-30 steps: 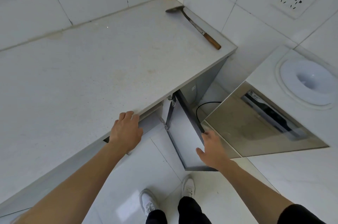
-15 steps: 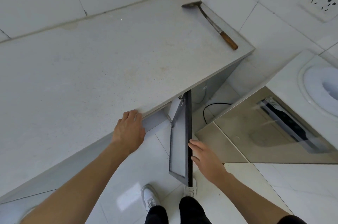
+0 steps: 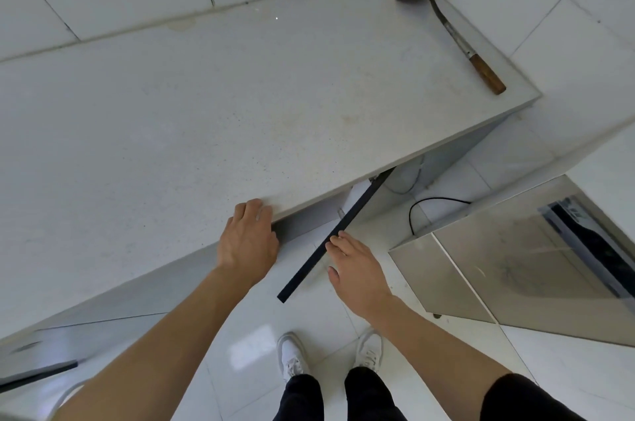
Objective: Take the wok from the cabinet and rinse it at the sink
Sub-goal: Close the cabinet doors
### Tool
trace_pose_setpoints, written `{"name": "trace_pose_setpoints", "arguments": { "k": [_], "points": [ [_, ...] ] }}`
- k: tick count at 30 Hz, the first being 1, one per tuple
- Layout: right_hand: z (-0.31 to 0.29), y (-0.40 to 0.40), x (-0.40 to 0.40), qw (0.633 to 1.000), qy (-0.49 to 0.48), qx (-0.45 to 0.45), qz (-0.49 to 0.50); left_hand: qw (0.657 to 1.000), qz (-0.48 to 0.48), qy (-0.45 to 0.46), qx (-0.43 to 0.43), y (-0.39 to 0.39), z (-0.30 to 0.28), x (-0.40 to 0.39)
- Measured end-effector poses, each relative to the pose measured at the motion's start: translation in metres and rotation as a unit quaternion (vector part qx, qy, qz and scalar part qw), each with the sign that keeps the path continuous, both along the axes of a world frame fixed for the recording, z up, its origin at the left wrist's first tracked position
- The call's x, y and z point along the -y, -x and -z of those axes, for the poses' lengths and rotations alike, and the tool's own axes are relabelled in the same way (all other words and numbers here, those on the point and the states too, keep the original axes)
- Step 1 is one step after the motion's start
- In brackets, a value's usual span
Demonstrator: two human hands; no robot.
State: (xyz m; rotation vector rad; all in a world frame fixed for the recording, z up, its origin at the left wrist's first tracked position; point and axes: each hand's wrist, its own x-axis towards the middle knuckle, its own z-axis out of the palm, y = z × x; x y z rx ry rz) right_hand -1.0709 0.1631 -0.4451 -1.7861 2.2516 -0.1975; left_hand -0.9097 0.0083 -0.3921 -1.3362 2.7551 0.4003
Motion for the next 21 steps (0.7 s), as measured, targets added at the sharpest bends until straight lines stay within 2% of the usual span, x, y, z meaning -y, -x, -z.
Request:
{"name": "trace_pose_setpoints", "arguments": {
  "k": [8,16,21],
  "points": [
    [0.005,-0.001,0.011,0.998,-0.025,0.034,-0.036,1.0,-0.01,-0.008,-0.002,-0.014,0.001,-0.003],
    [0.009,-0.01,0.027,0.998,-0.029,-0.014,-0.049,1.0,-0.003,-0.017,-0.001,-0.017,-0.001,-0.003],
    [0.009,-0.013,0.038,0.996,-0.056,0.022,-0.064,1.0,0.001,-0.017,0.005,-0.016,-0.001,-0.004]
  ]
}}
